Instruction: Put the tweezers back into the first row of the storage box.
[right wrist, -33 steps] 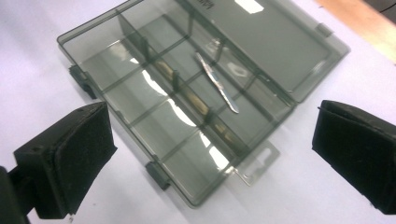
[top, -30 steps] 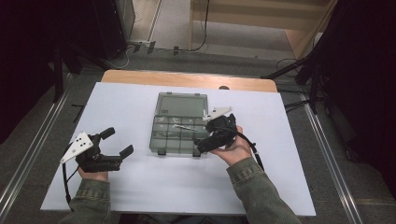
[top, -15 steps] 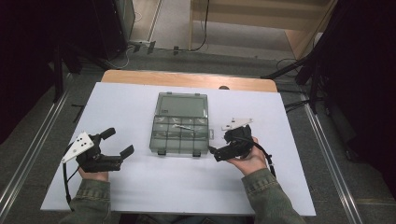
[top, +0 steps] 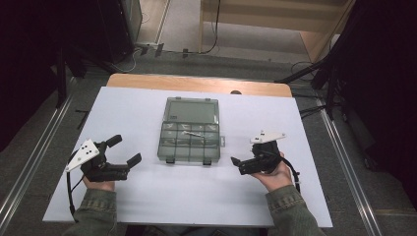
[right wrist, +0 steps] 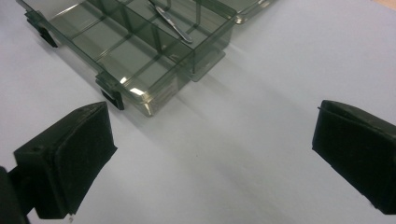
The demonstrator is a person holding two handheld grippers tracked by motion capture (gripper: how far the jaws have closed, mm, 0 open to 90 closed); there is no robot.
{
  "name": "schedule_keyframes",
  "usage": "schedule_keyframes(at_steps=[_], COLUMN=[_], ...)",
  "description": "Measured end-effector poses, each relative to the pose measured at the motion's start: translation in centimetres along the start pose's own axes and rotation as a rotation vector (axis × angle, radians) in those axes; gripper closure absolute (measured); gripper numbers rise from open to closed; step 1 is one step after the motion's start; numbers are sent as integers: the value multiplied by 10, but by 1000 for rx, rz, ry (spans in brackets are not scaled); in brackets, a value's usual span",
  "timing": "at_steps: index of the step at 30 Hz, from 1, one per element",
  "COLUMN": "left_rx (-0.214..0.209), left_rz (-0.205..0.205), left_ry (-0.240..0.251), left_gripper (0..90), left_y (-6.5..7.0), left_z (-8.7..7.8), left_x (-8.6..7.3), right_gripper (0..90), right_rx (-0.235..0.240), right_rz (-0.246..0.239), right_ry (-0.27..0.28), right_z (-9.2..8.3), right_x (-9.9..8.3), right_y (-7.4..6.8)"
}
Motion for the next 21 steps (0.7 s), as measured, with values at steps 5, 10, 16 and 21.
schedule_keyframes(at_steps=[5, 10, 16, 21], left_rx=[0, -1, -1, -4], left_rz=[-1, -1, -2, -3], left_ry=[-1, -2, 0, -1], left_gripper=[0, 0, 0, 0], left_y=[0, 0, 1, 1], left_z=[0, 1, 0, 1], left_x=[0, 0, 0, 0], right_gripper=[0, 0, 0, 0], right_rx=[12, 18, 1, -5], right_rz=[56, 101, 144, 179], right_ry=[6, 30, 100, 175], right_z=[-2, -5, -13, -22], right_x=[-10, -19, -26, -33], right_y=[10, 19, 29, 35])
Point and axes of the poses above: each handheld gripper's, and its own axes: z roughly forward along the jaws, x roughly out of its top, y roughly to its right, the point moved 10 cm from there along z, roughly forward along the jaws, and after that the axes turned 15 degrees about -x, right-handed, at the moved point
